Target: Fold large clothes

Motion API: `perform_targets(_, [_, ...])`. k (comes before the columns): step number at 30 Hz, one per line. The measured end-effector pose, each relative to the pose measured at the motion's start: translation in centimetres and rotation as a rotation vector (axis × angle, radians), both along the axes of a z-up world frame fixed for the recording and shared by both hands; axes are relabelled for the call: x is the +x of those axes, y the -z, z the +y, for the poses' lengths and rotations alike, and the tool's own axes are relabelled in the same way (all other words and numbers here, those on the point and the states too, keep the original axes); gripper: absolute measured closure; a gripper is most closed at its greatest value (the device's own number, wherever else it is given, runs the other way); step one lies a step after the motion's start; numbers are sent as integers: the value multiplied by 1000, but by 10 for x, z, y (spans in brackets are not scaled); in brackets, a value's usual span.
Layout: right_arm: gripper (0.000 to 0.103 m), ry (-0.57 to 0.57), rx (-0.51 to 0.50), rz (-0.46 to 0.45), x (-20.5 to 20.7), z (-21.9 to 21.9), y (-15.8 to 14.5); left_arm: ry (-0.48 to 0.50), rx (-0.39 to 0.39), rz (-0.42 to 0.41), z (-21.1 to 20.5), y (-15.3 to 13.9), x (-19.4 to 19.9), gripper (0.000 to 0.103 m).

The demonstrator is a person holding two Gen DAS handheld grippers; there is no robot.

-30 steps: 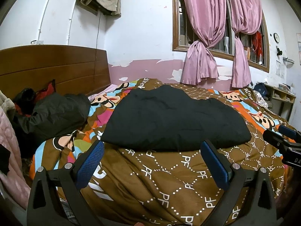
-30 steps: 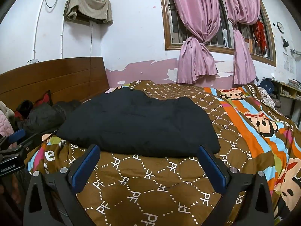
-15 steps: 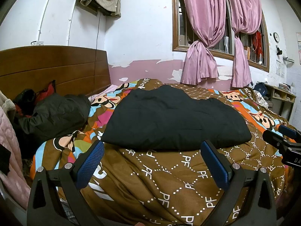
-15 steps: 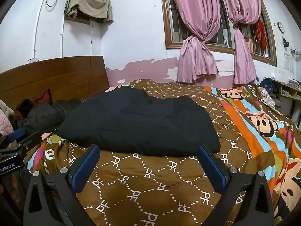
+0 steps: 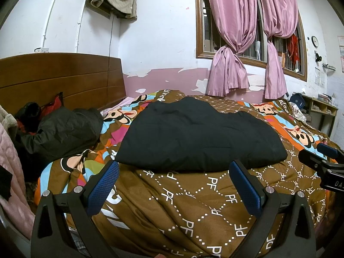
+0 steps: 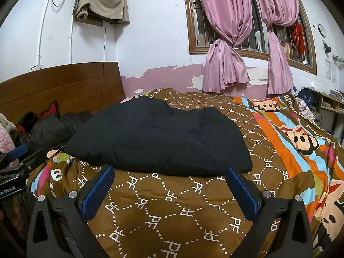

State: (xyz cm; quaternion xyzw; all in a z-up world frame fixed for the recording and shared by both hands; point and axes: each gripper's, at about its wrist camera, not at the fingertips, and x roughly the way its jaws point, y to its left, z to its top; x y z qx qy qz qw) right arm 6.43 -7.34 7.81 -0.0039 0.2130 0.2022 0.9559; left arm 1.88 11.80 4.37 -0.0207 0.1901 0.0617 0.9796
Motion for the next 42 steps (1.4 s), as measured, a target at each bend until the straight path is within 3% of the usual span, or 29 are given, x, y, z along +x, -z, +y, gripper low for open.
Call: perform_targets(42, [0, -9, -8, 4, -1, 1, 6, 3, 5, 1, 1, 0, 0, 3])
